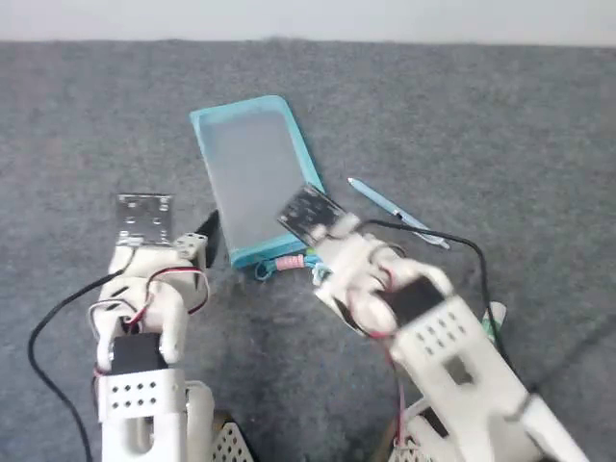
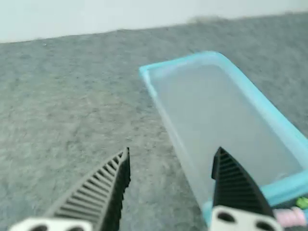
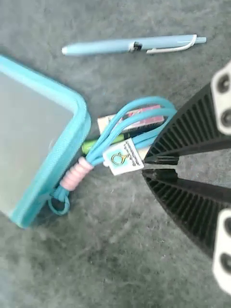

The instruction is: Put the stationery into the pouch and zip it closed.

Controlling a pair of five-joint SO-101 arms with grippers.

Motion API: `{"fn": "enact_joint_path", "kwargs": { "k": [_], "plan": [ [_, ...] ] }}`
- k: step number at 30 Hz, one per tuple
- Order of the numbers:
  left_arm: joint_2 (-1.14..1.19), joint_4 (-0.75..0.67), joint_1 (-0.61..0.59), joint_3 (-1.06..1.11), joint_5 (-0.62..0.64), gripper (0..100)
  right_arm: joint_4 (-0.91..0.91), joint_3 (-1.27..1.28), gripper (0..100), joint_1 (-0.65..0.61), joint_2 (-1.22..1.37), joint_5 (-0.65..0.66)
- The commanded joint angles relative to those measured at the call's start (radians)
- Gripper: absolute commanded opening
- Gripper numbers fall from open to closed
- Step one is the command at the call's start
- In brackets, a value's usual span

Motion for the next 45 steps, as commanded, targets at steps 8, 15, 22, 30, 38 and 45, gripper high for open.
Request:
{"fn": "enact_joint_path", "kwargs": {
  "k": [8,15,22,30,38,45],
  "plan": [
    [0.002,-0.124,-0.215,-0.068,-0.023,26,0.007,-0.362,24.0,-0.124,0.550,0.186],
    [0.176,-0.153,-0.219,-0.133,-0.023,26,0.008,-0.509,24.2,-0.136,0.743,0.229],
    [0.348,-0.192,-0.216,-0.197,-0.021,26,0.007,-0.618,24.2,-0.145,0.874,0.288],
    [0.377,-0.204,-0.215,-0.205,-0.021,26,0.008,-0.724,23.2,-0.143,1.038,0.293],
    [0.377,-0.204,-0.215,-0.205,-0.021,26,0.016,-0.729,0.6,-0.136,1.052,0.224],
    [0.385,-0.196,-0.204,-0.202,-0.020,26,0.093,-0.735,0.6,-0.038,0.963,0.101]
  ]
}}
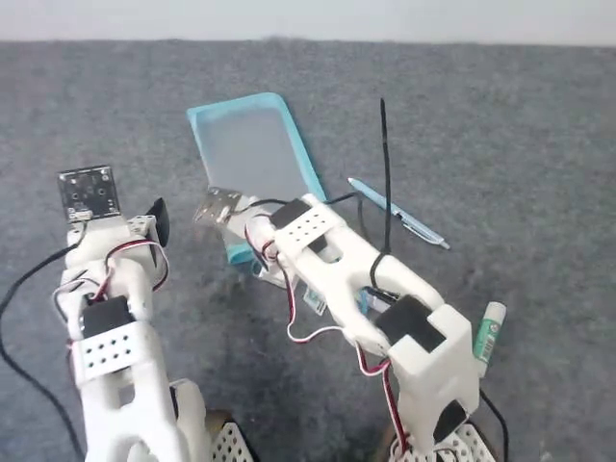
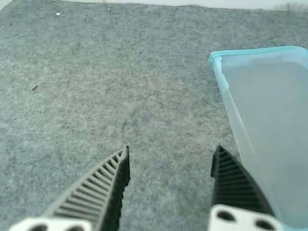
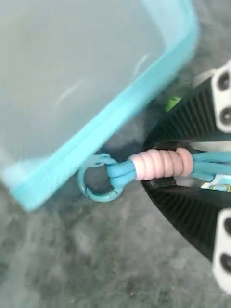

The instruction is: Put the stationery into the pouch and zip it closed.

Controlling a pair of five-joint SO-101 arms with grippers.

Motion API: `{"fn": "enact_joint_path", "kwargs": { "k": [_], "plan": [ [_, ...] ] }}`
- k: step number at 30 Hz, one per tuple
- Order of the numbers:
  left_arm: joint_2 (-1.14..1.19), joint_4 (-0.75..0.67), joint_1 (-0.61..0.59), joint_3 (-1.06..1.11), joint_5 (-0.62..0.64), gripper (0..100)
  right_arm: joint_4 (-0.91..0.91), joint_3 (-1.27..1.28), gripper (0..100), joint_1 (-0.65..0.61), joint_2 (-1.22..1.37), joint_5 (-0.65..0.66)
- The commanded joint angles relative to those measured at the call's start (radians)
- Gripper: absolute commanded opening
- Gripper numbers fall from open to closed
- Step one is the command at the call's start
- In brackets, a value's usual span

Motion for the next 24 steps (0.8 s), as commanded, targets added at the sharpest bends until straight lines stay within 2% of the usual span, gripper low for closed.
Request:
{"fn": "enact_joint_path", "kwargs": {
  "k": [1,7,12,17,21,24],
  "plan": [
    [0.005,-0.015,0.018,-0.064,-0.005,26,0.079,-0.034,0.6,0.073,-0.150,-0.084],
    [0.006,0.216,0.129,-0.156,-0.008,26,0.113,0.071,0.6,0.180,-0.527,-0.207],
    [0.005,0.293,0.196,-0.179,-0.020,28,0.010,0.338,0.6,0.185,-0.866,-0.206],
    [-0.002,0.508,0.239,-0.303,-0.046,28,-0.039,0.575,0.6,0.186,-1.142,-0.203],
    [-0.003,0.525,0.385,-0.271,-0.106,28,-0.016,0.620,0.6,0.185,-1.267,-0.201],
    [-0.005,0.525,0.479,-0.251,-0.124,28,0.013,0.592,0.6,0.185,-1.253,-0.183]
  ]
}}
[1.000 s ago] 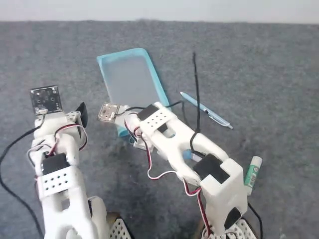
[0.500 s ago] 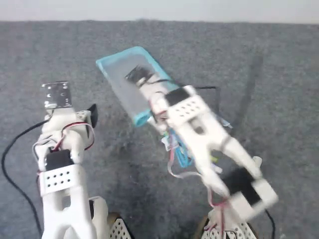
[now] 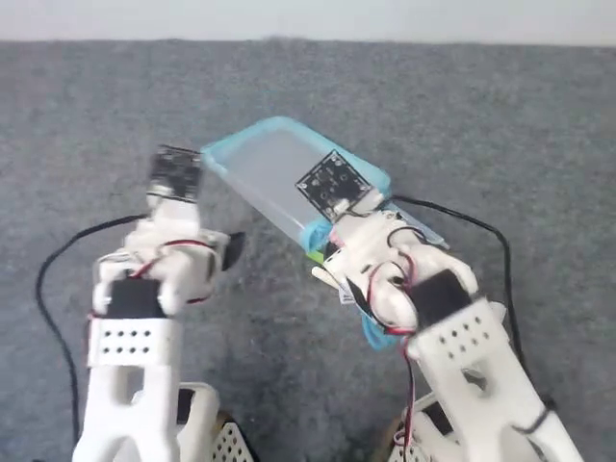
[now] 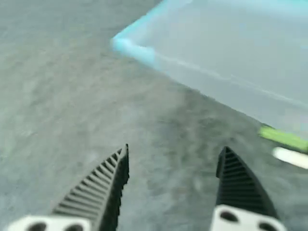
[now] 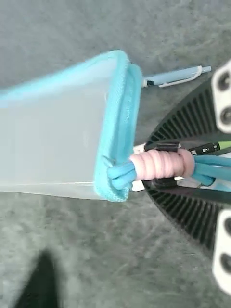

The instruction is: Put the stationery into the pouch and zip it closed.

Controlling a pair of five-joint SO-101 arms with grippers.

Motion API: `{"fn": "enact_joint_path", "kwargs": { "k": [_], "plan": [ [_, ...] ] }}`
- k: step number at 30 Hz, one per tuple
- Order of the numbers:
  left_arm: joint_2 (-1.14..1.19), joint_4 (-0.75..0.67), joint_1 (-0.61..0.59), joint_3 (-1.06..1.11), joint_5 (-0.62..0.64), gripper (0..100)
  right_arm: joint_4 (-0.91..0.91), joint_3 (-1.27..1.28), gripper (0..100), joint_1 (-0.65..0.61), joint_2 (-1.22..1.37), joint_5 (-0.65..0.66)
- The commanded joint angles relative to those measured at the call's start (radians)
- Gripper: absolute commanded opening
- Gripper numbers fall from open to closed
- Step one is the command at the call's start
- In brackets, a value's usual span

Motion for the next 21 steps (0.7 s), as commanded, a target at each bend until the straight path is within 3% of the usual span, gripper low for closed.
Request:
{"fn": "enact_joint_path", "kwargs": {
  "k": [1,5,12,17,21],
  "plan": [
    [-0.008,0.005,0.101,-0.015,-0.023,29,0.024,-0.046,0.6,0.008,-0.027,0.015],
    [-0.044,0.003,0.144,-0.007,-0.023,34,0.025,-0.069,0.6,0.005,0.018,0.003],
    [-0.302,0.008,0.245,0.116,-0.049,34,0.027,-0.068,0.6,-0.065,-0.051,-0.041],
    [-0.379,0.002,0.244,0.163,-0.048,34,0.068,-0.063,0.6,-0.071,-0.102,-0.046],
    [-0.341,-0.083,0.221,0.193,-0.046,34,0.105,-0.061,0.6,-0.128,-0.125,-0.043]
  ]
}}
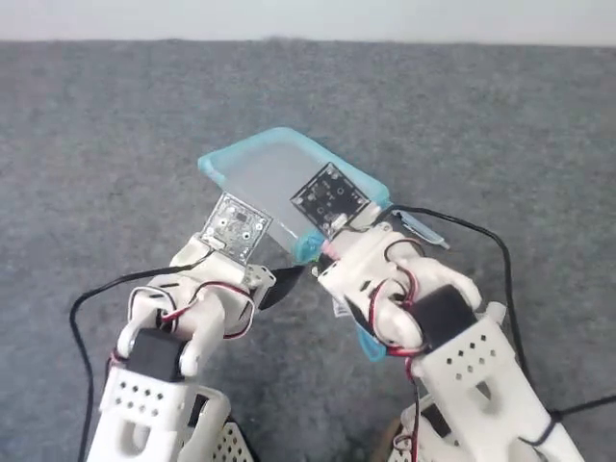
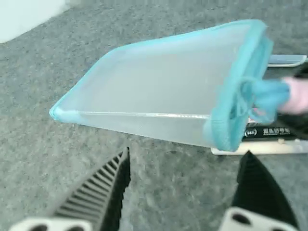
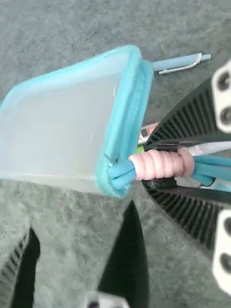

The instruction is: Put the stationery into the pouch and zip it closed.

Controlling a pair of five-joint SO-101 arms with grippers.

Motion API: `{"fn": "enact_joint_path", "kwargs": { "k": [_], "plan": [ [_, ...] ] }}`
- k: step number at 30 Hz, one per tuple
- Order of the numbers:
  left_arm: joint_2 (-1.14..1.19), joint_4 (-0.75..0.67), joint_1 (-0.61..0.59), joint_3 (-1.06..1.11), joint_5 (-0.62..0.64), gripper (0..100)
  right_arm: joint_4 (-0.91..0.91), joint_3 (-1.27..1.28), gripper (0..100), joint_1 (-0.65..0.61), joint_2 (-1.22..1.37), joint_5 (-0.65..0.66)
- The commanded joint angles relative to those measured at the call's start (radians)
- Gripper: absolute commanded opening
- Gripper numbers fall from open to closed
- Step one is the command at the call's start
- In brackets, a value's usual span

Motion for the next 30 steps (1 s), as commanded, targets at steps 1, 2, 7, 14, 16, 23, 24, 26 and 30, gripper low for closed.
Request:
{"fn": "enact_joint_path", "kwargs": {
  "k": [1,2,7,14,16,23,24,26,30],
  "plan": [
    [0.025,-0.109,-0.032,0.016,-0.009,34,0.031,-0.060,0.6,-0.050,-0.058,-0.011],
    [0.046,-0.140,-0.051,0.025,-0.011,34,0.035,-0.060,0.6,-0.051,-0.062,-0.011],
    [0.140,-0.230,-0.101,0.025,-0.006,34,0.031,-0.035,0.6,-0.050,-0.065,-0.006],
    [0.147,-0.258,-0.166,0.025,-0.005,32,-0.018,0.109,0.6,-0.047,-0.070,0.063],
    [0.141,-0.258,-0.166,0.025,0.006,32,-0.035,0.129,0.6,-0.047,-0.062,0.072],
    [0.144,-0.296,-0.201,0.030,0.057,32,-0.042,0.180,0.6,-0.047,-0.061,0.075],
    [0.149,-0.310,-0.226,0.030,0.074,32,-0.044,0.192,0.6,-0.047,-0.062,0.075],
    [0.149,-0.328,-0.267,0.031,0.084,32,-0.045,0.212,0.6,-0.047,-0.062,0.075],
    [0.149,-0.328,-0.287,0.033,0.086,32,-0.045,0.229,0.6,-0.022,-0.064,0.077]
  ]
}}
